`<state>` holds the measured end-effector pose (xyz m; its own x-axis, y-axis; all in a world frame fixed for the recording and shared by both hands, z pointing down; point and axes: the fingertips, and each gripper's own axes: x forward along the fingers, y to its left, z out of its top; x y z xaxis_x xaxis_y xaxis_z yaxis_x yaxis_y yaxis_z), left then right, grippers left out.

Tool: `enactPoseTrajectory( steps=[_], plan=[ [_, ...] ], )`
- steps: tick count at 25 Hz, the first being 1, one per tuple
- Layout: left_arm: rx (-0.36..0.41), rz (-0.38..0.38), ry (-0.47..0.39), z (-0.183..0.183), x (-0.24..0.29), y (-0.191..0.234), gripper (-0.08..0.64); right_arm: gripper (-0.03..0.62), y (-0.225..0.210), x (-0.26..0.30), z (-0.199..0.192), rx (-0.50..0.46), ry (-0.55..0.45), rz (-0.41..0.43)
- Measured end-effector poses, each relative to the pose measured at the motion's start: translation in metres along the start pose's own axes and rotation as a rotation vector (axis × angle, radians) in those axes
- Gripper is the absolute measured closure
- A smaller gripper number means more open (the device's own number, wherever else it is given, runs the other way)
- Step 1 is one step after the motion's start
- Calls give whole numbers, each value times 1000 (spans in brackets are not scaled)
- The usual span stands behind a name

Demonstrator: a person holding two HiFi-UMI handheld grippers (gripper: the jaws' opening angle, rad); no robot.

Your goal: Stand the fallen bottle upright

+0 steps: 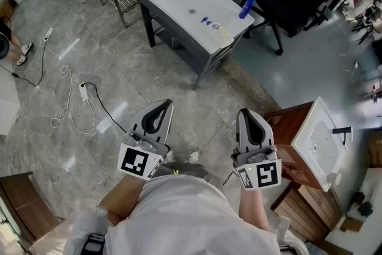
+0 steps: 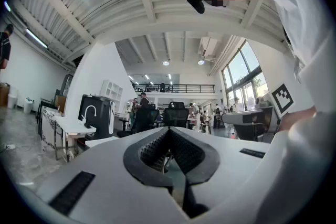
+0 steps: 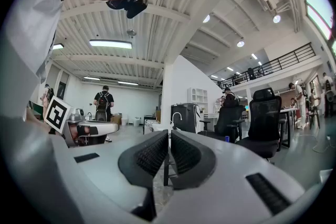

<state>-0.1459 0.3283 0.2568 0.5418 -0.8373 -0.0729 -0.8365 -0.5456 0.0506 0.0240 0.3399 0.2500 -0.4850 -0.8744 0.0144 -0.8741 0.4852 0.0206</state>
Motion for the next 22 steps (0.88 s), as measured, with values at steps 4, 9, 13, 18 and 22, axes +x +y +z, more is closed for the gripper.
enactPoseTrajectory(
  steps=[4, 9, 13, 18, 22],
  plan=[
    [9, -25, -10, 7, 10, -29, 541, 546, -12, -14, 7, -4, -4, 4],
    [-2, -24, -7, 2, 13, -42, 541, 548, -17, -23, -2, -2, 8, 20],
    [-19, -19, 2, -2, 7, -40, 541, 546, -17, -28, -5, 34, 2, 29],
    [-37, 0, -11, 3, -5, -18, 541, 546, -6, -22, -1, -2, 17, 30],
    [-64, -7, -6, -4, -18, 5, 541, 546, 13, -12, -2, -19, 38, 21]
  ],
)
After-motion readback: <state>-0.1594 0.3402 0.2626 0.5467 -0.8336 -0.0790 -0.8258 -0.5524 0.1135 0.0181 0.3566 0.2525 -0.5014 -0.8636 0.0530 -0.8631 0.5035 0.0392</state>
